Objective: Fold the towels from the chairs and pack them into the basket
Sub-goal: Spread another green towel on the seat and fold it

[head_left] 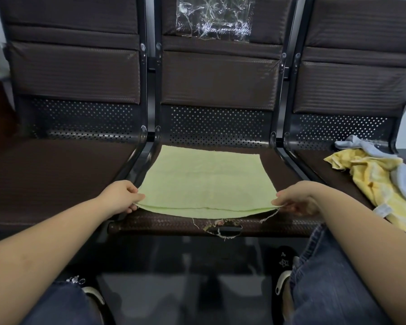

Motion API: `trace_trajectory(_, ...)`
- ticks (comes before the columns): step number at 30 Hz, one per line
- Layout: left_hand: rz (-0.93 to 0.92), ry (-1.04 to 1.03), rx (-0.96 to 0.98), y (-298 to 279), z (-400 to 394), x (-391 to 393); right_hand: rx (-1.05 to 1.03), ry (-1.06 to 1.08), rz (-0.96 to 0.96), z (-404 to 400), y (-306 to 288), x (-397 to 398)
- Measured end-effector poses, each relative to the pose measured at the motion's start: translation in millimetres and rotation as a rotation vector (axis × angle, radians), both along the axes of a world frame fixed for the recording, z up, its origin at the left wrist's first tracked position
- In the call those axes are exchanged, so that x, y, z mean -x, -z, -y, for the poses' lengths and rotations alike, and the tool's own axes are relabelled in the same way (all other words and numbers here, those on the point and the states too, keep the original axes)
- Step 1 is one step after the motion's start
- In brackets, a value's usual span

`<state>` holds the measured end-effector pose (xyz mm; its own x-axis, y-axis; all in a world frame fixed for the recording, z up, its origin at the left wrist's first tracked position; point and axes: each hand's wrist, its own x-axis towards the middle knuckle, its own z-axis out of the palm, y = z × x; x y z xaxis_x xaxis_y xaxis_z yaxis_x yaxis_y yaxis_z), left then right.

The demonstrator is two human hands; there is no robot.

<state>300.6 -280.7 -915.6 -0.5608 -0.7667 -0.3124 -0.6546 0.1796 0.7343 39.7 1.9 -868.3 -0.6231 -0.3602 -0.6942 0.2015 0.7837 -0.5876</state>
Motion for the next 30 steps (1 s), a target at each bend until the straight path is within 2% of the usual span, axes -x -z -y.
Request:
trace_trajectory(5,-0.062,-0.078,-0.262,-11,10,-7,0.024,-0.118,-0.013,-13,-6,9)
trace_trajectory(10,-0.177,-0.018,-0.417,-32,10,-18,0.148,-0.182,0.012,-25,-18,8)
trace_trajectory(13,-0.214,0.148,-0.506,-53,9,-31,0.300,-0.247,0.095,-35,-37,10)
trace_trajectory(17,-0.029,0.508,-0.748,-78,14,-51,0.401,-0.480,0.429,-46,-48,18)
trace_trajectory(19,0.041,0.627,-0.758,-81,19,-54,0.425,-0.581,0.463,-48,-45,26)
trace_trajectory(21,0.031,0.615,-0.735,-79,24,-52,0.465,-0.637,0.474,-45,-43,33)
trace_trajectory(23,-0.049,0.519,-0.709,-76,26,-47,0.480,-0.573,0.443,-39,-43,34)
trace_trajectory(26,-0.210,0.369,-0.679,-75,26,-34,0.541,-0.321,0.316,-26,-42,34)
trace_trajectory(30,-0.487,0.189,-0.584,-73,35,-8,0.709,-0.113,0.158,5,-38,40)
